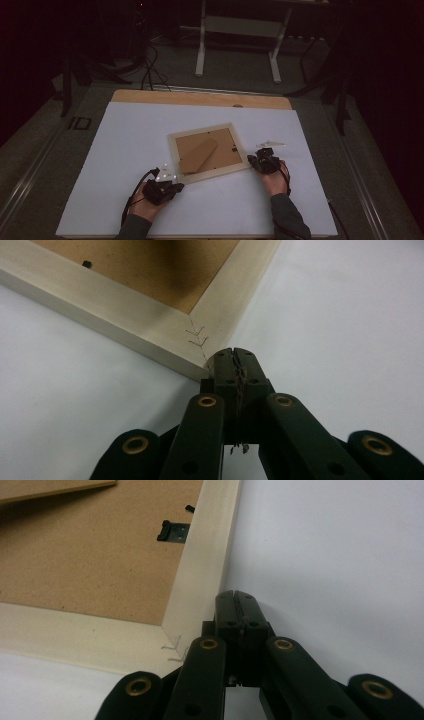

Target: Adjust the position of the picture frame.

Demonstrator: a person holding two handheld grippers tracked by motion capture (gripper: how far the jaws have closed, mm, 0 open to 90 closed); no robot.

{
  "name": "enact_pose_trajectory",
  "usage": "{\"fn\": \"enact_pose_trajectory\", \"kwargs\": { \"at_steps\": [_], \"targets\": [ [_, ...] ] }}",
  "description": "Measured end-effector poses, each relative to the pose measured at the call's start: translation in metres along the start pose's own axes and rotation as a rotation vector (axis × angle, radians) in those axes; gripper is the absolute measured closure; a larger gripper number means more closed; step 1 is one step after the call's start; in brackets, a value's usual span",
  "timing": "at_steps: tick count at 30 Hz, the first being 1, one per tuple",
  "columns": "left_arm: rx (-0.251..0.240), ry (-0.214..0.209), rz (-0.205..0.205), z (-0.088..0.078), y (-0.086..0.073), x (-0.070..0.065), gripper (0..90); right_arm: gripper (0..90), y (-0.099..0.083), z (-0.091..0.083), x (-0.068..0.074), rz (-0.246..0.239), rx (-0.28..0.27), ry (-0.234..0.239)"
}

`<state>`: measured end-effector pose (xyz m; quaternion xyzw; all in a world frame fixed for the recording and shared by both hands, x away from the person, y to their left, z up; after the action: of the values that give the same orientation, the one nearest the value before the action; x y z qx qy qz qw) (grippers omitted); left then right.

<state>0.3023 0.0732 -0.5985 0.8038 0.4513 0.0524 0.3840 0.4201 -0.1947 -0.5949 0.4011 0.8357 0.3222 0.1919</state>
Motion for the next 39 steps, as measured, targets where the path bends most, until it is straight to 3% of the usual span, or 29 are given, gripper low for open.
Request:
{"fn": "enact_pose_trajectory", "kwargs": {
  "at_steps": [10, 16, 28, 39],
  "targets": [
    [-0.005, 0.003, -0.016, -0.001, 0.001, 0.003, 90.0, 89.9, 0.004, -0.003, 0.003, -0.022, -0.007, -0.012],
    [-0.008, 0.013, -0.03, -0.002, 0.001, 0.007, 90.0, 89.9, 0.013, -0.008, 0.007, -0.067, -0.021, -0.045],
    [-0.009, 0.036, -0.035, -0.003, 0.002, 0.012, 90.0, 89.9, 0.028, -0.002, 0.026, -0.097, -0.05, -0.005],
    [-0.009, 0.045, -0.045, -0.003, 0.003, 0.016, 90.0, 90.0, 0.032, 0.01, 0.038, -0.117, -0.034, 0.008]
  ]
}}
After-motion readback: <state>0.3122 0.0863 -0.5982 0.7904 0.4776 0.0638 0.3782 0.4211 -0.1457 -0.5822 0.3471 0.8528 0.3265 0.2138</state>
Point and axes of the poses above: each handheld gripper's, and its own axes: z roughly forward along the jaws, y roughly out of its top, x roughly to its left, the point moved 9 cm from there along z, roughly forward along the jaws, and after that the axes turned 12 degrees about -z, right-handed, at the moved point
